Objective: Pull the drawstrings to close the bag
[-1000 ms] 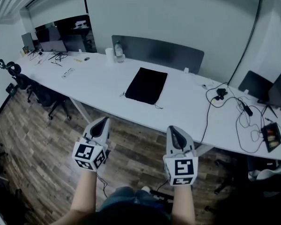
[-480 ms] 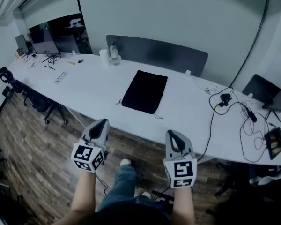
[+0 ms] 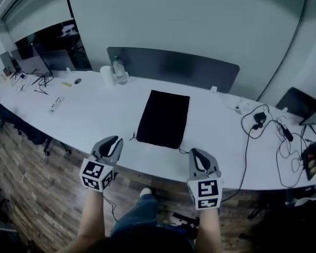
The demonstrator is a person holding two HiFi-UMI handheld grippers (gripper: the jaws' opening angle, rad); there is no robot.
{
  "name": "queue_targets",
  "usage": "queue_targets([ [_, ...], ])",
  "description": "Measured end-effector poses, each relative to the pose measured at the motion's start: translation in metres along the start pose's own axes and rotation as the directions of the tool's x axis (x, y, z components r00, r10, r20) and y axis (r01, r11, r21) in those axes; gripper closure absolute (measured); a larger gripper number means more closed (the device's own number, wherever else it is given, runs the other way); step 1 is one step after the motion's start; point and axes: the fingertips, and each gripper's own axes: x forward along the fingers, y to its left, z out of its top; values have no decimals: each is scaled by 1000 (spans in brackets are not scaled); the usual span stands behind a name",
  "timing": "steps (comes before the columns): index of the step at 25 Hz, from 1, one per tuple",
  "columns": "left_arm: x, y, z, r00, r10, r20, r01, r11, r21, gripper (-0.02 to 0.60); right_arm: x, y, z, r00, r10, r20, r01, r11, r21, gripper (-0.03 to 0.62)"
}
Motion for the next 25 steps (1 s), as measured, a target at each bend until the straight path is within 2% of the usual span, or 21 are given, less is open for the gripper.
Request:
queue_targets([
  [3,27,29,-15,996,-57,-62,58,998,19,520,31,-3,-9,998,-15,-59,14,1000,-13,600],
  [6,52,50,-34,984,-126,-124,131,991,35,518,56,-5,-22,993,-16,-120,13,1000,-26,600],
  [8,69,56,-49,965,-194,-175,206,977,50,509,69,-7,-33,987,-4,-163,2,1000,-12,600],
  [10,83,57,-66,932,-273,-237,298,951,78,498,80,-9,-44,980,11,-198,-8,1000,16,600],
  [14,105,58,-97,846,-396,-358,470,870,148,483,88,-14,-68,962,14,-271,0,999,53,600],
  [20,124,56,-126,724,-492,-484,635,749,188,480,85,-17,-100,929,58,-366,-26,995,91,600],
  [23,130,51,-142,646,-513,-566,717,662,219,476,85,-18,-112,915,91,-394,-52,993,109,600],
  [25,136,46,-154,597,-509,-620,770,582,263,476,85,-19,-118,906,108,-408,-64,991,118,600],
])
